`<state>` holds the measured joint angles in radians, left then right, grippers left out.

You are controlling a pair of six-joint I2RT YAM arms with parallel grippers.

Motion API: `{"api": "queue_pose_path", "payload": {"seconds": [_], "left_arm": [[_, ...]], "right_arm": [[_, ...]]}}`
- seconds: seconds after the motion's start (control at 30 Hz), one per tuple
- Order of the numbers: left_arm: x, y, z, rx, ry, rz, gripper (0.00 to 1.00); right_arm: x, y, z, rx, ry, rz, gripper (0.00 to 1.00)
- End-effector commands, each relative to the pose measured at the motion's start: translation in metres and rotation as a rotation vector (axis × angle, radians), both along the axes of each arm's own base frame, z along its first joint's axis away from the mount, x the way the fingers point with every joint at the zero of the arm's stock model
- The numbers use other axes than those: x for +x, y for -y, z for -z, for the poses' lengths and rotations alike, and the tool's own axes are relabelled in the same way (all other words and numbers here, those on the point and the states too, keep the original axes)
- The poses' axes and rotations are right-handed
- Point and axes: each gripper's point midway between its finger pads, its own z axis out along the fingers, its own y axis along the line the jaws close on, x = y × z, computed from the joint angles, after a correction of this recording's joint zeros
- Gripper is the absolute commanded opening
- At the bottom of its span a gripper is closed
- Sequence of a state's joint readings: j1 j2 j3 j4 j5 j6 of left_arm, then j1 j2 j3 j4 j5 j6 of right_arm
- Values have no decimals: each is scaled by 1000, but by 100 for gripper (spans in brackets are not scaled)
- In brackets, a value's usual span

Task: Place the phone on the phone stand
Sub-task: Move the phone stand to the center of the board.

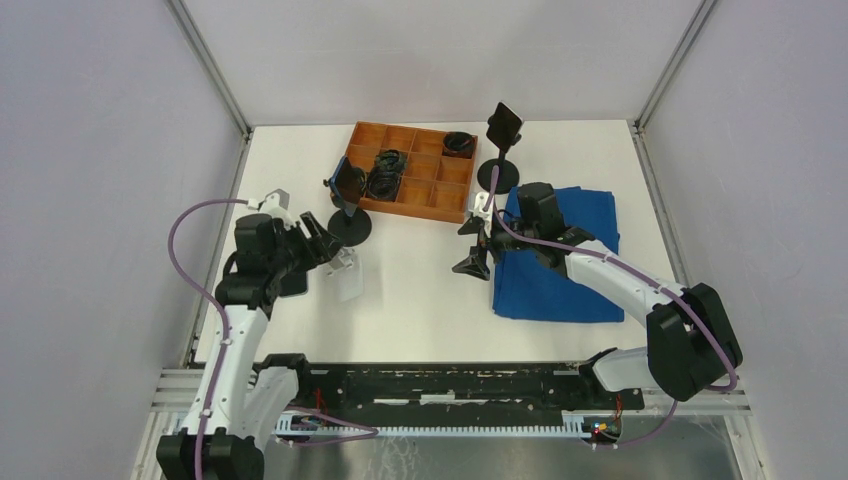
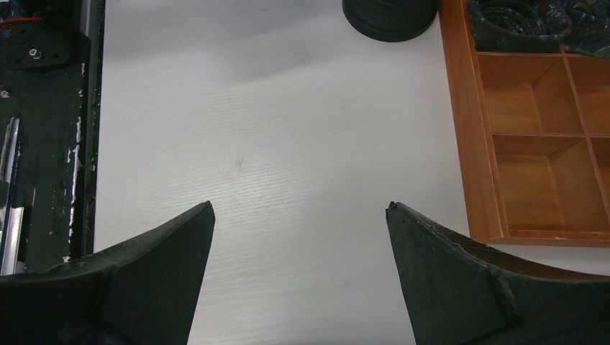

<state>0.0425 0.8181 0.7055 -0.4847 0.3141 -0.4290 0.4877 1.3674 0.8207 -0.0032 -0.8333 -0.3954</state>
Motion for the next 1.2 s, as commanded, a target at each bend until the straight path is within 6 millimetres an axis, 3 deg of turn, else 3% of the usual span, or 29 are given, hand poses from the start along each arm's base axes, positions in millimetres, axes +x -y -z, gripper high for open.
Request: {"api": "queue_pose_path", "payload": {"seconds": [0.0,0.27,0.43,1.17], "left_arm": [[-10,30,-15,-103,40,71,13],[-32,82,-16,-135,75,201,13],[-43,110,-7,-138,77,285,13],[-81,192,-30,-95,282,543,13]], "right_arm": [[9,-1,-22,25,71,2,96],[14,3,-22,21,81,18,96],[17,6,-23,21,86,30,96],[25,15,-21,19,79,58,96]]}}
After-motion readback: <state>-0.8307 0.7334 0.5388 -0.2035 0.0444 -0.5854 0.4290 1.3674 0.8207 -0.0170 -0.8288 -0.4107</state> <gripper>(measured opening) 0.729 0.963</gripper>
